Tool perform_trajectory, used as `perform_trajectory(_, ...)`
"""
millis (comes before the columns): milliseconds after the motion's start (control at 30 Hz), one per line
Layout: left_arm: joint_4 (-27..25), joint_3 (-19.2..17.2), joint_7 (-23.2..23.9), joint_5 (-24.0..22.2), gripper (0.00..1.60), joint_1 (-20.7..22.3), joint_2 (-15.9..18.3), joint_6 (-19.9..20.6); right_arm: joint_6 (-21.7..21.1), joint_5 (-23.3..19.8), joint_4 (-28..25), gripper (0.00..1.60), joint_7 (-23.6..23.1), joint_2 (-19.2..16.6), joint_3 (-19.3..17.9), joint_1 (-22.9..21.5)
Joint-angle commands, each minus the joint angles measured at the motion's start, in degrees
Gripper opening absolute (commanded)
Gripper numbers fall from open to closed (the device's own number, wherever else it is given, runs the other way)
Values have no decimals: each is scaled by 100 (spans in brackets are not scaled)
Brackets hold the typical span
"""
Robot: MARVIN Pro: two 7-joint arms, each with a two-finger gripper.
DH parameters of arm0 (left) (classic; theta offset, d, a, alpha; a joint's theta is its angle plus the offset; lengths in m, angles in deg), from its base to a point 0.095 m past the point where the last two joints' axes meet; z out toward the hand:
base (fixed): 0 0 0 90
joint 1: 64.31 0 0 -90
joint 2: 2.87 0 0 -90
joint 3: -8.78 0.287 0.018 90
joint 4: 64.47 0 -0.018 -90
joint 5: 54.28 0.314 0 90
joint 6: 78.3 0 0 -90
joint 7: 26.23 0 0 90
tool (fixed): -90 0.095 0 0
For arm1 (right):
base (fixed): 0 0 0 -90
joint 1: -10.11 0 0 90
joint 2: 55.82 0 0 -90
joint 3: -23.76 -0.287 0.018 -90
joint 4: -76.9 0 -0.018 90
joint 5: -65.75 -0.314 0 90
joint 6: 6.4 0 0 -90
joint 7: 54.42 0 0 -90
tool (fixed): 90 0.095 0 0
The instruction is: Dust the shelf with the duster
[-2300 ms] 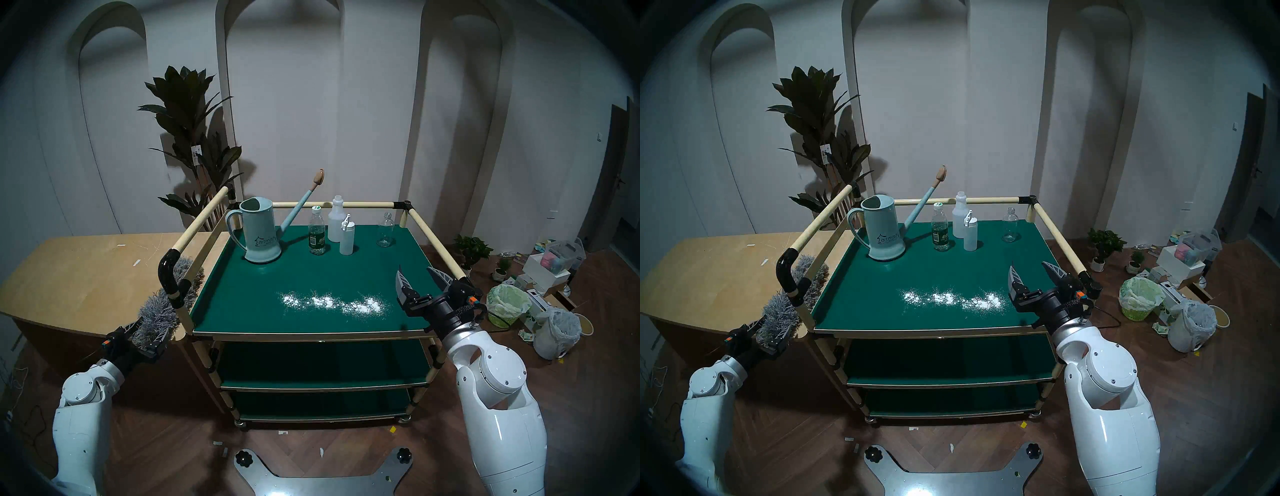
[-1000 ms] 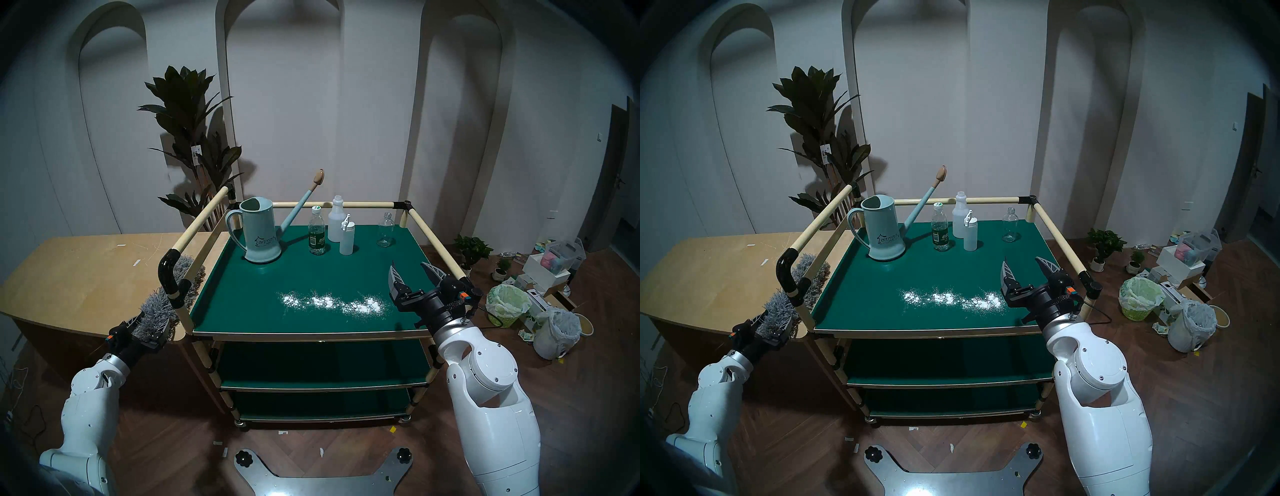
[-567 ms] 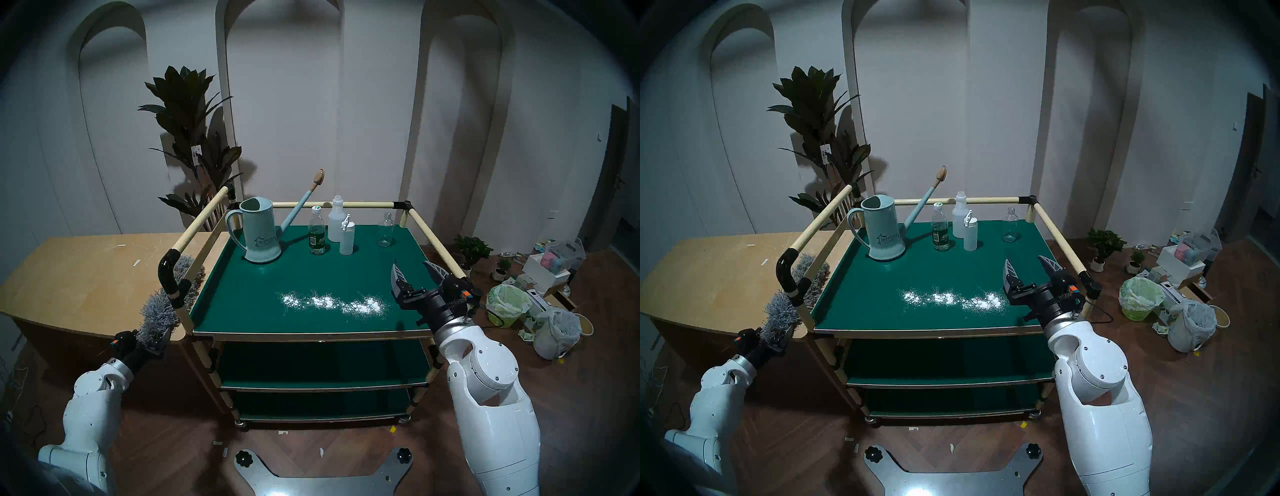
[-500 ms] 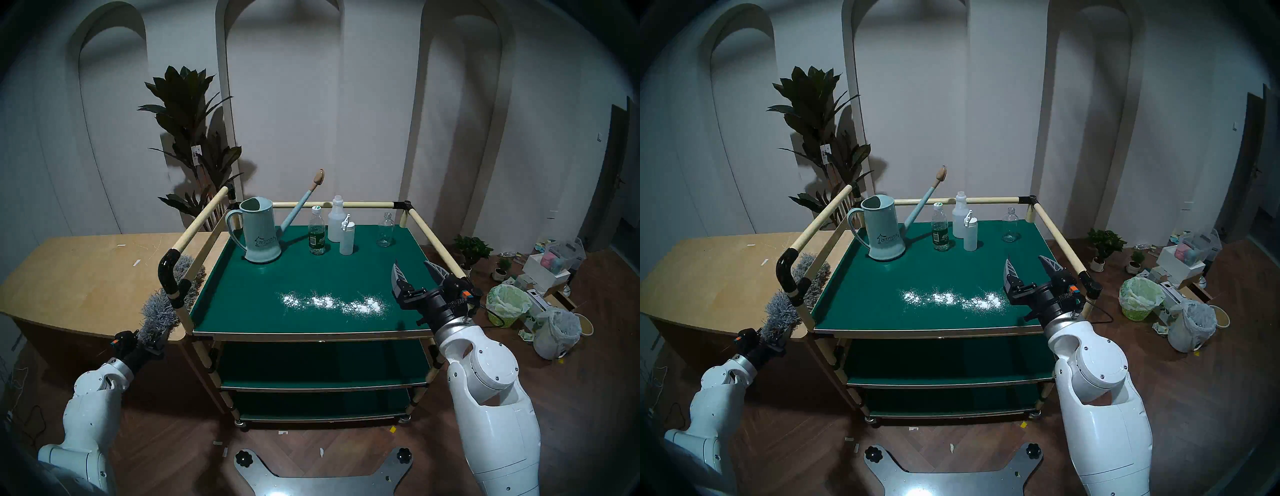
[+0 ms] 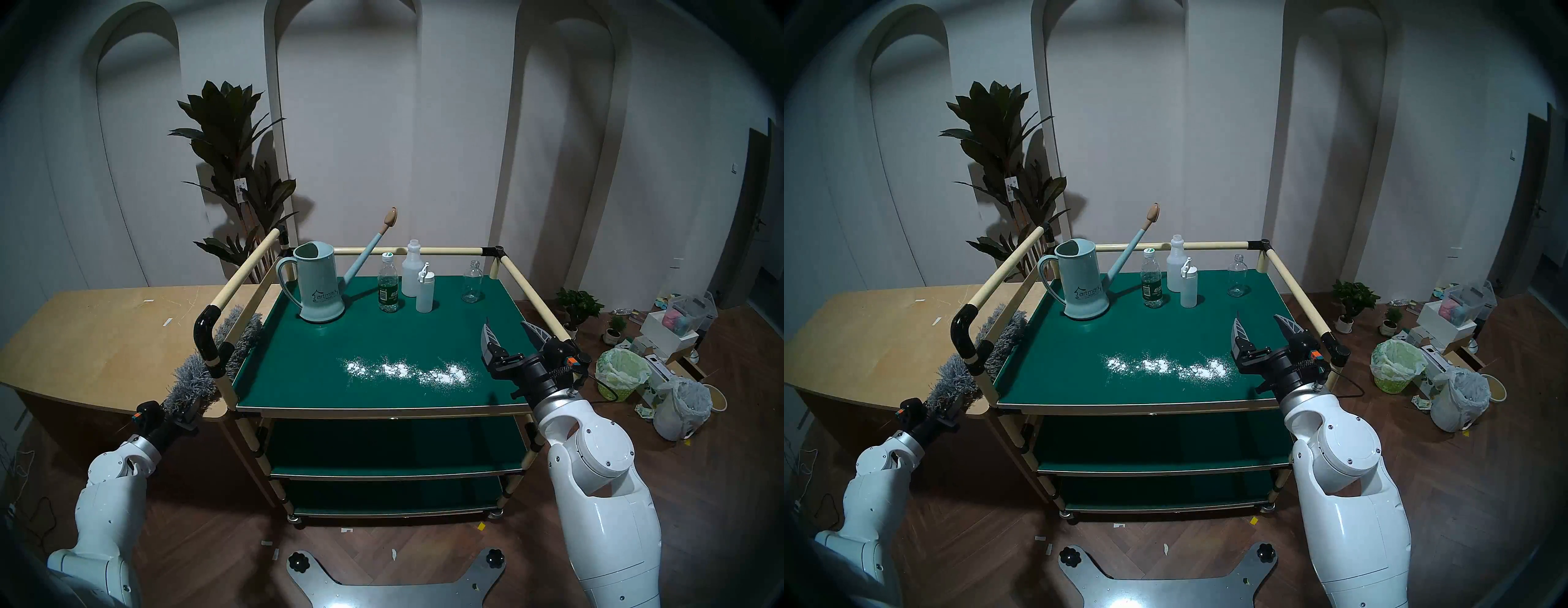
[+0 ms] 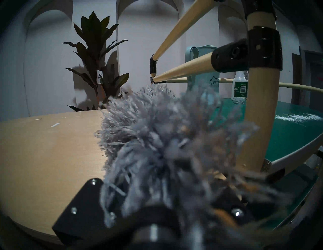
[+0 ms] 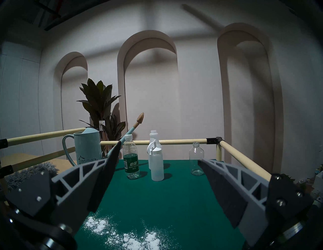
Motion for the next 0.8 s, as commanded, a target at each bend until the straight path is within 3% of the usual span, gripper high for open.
perform_trajectory(0, -600, -235, -483, -25, 0, -235, -72, 89, 81, -20, -75, 160, -34, -2, -3, -60)
perform_trajectory(267, -1242, -500, -929, 11, 0, -493, 38, 227, 60, -84, -13, 160, -34, 8, -84, -171)
perform_trajectory(767, -2374, -1115, -1089, -31, 0, -1011, 300, 311, 54, -131, 250, 160, -100, -13, -199, -320)
